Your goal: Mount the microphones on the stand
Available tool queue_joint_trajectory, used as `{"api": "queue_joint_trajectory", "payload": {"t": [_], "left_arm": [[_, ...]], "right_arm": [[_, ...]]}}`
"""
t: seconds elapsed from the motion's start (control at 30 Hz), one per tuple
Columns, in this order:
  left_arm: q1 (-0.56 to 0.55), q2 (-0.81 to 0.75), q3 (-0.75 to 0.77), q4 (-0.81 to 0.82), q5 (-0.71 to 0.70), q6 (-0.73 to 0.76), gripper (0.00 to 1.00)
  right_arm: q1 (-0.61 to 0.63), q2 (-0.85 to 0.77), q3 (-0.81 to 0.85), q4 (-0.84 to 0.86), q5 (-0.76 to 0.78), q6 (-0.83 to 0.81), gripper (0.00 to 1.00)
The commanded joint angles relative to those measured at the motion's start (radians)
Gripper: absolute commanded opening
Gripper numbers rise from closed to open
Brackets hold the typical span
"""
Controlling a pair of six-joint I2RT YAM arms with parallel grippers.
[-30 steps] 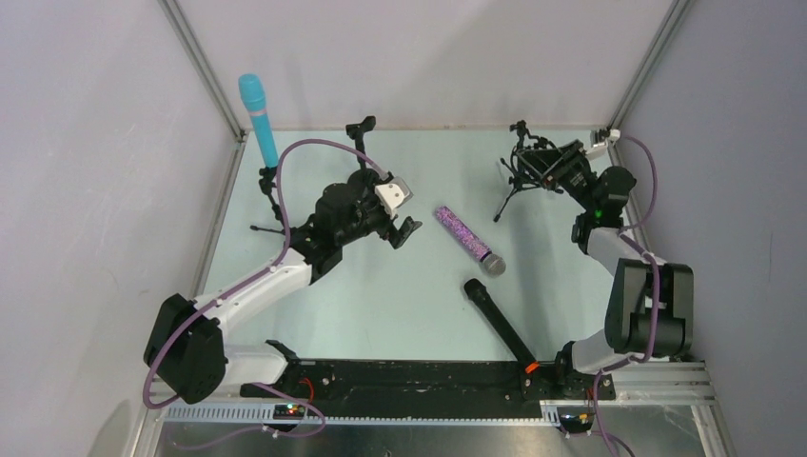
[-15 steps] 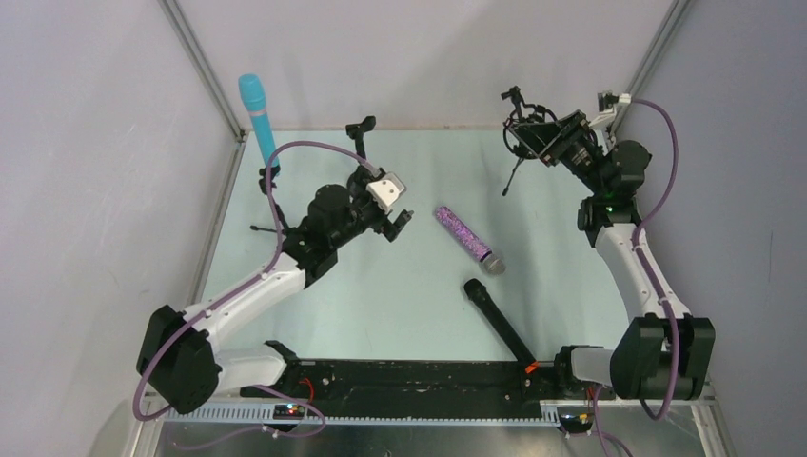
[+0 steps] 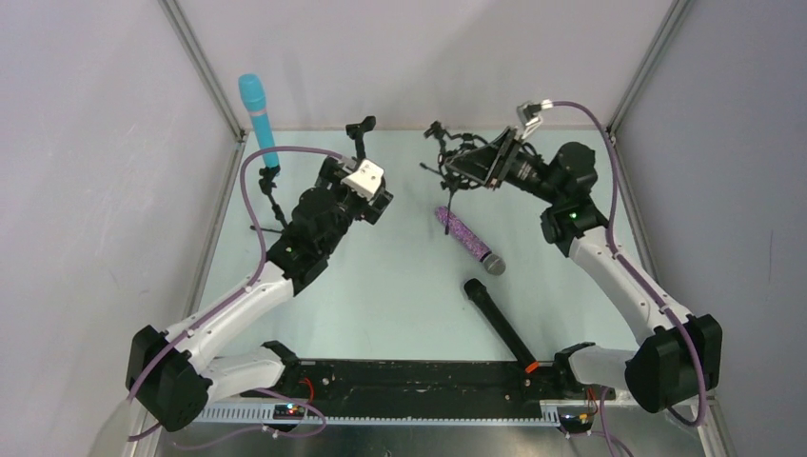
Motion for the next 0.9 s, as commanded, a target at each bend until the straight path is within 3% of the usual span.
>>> {"api": "queue_joint_trajectory", "payload": {"t": [0.0,0.17,0.37,0.67,0.87], "left_arm": [[-0.003,-0.015,-0.001,0.038,-0.132,0.012,1.0],[0.024,-0.042,-0.022,0.076,-0.214,-0.006,1.0],[0.116,-0.066,-0.042,0.109,-0.225,-0.095,1.0],[0.169,-0.099,-0.065,0.149,-0.235,-0.126,1.0],[0.177,-0.121,-0.08,0.173,-0.236,-0.114,1.0]], "right_arm": [[0.076,-0.053,0.055,0.016,-0.011,-0.014,0.0],[0.147,-0.031,0.045,-0.028,-0.054,-0.003,0.0],[0.207,0.014,0.021,0.064,-0.119,0.059,0.0],[0.259,0.194,-0.001,0.404,-0.256,0.302,0.0],[0.268,0.339,-0.011,0.544,-0.291,0.411,0.0]]}}
